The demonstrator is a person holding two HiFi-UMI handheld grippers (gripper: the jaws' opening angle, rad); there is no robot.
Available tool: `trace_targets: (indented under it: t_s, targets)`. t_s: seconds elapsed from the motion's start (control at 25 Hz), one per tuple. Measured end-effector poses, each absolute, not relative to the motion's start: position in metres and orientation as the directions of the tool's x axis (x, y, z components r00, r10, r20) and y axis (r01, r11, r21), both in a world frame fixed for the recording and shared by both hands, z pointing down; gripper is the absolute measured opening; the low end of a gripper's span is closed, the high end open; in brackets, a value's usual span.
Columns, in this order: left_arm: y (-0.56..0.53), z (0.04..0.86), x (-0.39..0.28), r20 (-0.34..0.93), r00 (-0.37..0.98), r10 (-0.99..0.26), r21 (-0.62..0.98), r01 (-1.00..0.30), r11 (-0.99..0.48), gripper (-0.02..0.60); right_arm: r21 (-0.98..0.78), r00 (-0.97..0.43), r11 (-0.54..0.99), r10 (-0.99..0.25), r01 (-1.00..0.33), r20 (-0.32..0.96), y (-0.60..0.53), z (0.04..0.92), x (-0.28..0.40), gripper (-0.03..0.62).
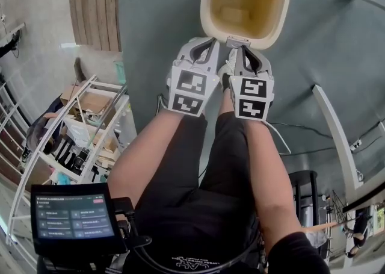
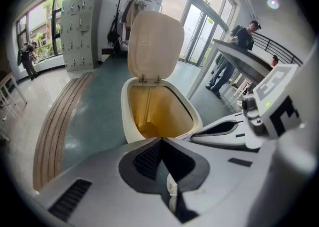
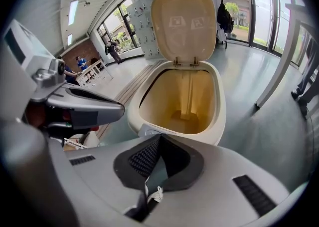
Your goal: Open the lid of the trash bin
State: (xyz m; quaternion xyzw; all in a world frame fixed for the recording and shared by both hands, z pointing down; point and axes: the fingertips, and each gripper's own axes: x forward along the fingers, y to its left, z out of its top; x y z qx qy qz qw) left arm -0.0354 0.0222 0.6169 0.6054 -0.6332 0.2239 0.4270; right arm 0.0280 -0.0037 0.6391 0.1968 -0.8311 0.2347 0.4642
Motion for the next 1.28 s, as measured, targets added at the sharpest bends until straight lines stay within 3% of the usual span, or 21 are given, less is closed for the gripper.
trace_targets:
  t_s: [0.36, 0.88, 0.96, 1.08, 1.28]
  targets:
    - [0.019, 0.619, -0.041, 0.812, 0.091, -0.577, 0.222, -0.962, 0.161, 0.000, -0.222, -0.490, 0.821, -0.079, -0.526, 0.868, -0.004, 0.650, 0.031, -0.003]
    - [0.009, 0.631, -0.055, 0.795, 0.059, -0.604, 0.184, -0.972, 0.147, 0.000, -0.175, -0.602, 0.857, -0.181, -0.485, 0.778, -0.008, 0.633, 0.000, -0.003]
    - [0.054, 0.641, -0.037, 0.843, 0.082, -0.531, 0.204, -0.963, 0.174, 0.000, -0.238, -0.573, 0.839, -0.104, -0.489, 0.813, 0.039, 0.642, 0.020, -0.003]
    - [0.171, 0.628, 0.019, 0.933, 0.181, -0.309, 0.261, -0.935, 0.240, -0.001, -0.374, -0.468, 0.764, 0.107, -0.526, 0.877, 0.157, 0.625, 0.081, -0.003]
    - [0.205, 0.614, 0.067, 0.920, 0.289, -0.266, 0.355, -0.902, 0.246, 0.000, -0.305, -0.343, 0.766, 0.118, -0.566, 0.932, 0.193, 0.600, 0.143, -0.003]
